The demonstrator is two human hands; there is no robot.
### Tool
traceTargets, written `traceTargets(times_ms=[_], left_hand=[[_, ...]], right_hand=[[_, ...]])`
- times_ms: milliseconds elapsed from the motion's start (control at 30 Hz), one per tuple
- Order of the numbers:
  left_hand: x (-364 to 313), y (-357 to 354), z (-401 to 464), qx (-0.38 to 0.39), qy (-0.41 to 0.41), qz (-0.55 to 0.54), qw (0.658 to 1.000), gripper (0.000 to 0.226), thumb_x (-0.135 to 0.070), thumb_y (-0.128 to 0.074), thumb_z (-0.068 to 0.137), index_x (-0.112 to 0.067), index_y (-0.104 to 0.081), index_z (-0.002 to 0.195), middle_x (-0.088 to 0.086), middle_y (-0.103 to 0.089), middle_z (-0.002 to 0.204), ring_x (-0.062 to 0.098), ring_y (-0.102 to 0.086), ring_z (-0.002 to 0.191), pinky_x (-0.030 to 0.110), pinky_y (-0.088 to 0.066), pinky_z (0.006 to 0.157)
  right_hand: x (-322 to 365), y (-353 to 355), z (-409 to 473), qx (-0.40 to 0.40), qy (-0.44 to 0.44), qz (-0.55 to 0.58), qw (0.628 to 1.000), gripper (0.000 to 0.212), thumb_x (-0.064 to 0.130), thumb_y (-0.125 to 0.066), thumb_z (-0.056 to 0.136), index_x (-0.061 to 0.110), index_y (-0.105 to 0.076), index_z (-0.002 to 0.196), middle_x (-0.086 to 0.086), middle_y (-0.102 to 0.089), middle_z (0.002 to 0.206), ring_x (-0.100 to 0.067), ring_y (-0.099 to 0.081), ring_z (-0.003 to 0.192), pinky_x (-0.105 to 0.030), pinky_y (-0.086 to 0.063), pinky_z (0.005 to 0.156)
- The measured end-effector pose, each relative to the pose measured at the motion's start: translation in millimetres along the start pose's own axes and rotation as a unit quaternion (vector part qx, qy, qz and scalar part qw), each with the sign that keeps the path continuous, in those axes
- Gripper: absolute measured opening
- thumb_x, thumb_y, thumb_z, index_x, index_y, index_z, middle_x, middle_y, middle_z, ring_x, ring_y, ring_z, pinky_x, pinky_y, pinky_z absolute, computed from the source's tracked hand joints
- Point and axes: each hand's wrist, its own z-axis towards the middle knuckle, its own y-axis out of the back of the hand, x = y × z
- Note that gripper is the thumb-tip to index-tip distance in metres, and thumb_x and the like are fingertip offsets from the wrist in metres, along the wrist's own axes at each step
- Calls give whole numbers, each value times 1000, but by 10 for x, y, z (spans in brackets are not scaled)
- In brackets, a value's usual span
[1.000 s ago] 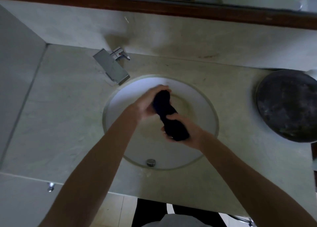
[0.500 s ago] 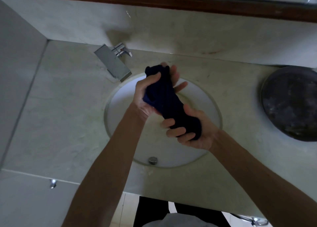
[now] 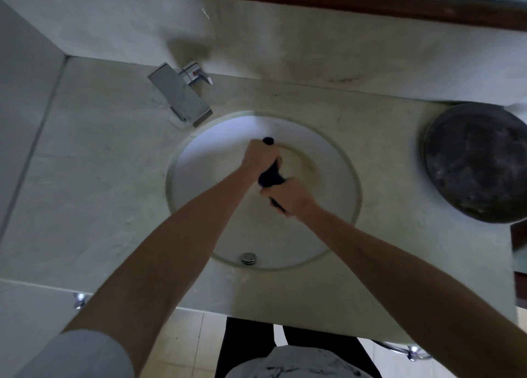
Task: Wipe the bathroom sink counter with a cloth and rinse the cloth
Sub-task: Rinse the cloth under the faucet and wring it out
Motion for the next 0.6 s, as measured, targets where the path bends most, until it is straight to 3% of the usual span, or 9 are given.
traceTargets(times_ms=[100,233,400,500,600], left_hand=[[407,-111,69,-19,41,108,993,21,-17,-58,95,-1,-57,81,11,-59,69,19,-55,54,24,-42,45],[684,-165,103,-22,38,197,979,27,-17,-62,90,-6,-45,72,5,-48,66,20,-49,58,25,-37,47],[645,-163,96,-30,43,206,977,20,-18,-64,86,-1,-61,95,19,-67,93,33,-68,82,28,-46,61],[568,-147,70,-26,33,220,975,11,-14,-61,87,-4,-56,85,16,-65,87,24,-57,64,26,-41,52],[503,-129,27,-22,24,226,974,17,-10,-58,88,-5,-50,74,11,-54,73,20,-47,56,25,-36,48]], right_hand=[[-238,-288,120,-4,-34,-54,998,20,23,-70,82,13,-60,68,-4,-59,62,-13,-48,42,-21,-38,44],[-372,-498,203,-9,-61,-94,994,15,27,-70,79,14,-66,80,-6,-68,76,-19,-61,60,-28,-48,53],[-346,-517,209,-29,-56,-118,991,15,29,-69,80,14,-67,83,-4,-69,77,-18,-63,61,-24,-46,51],[-301,-482,193,-38,-45,-140,988,16,30,-67,82,15,-61,81,0,-61,72,-15,-57,58,-23,-42,49],[-276,-451,153,-41,-36,-157,986,19,31,-67,84,14,-57,83,-2,-60,77,-17,-56,61,-25,-40,49]])
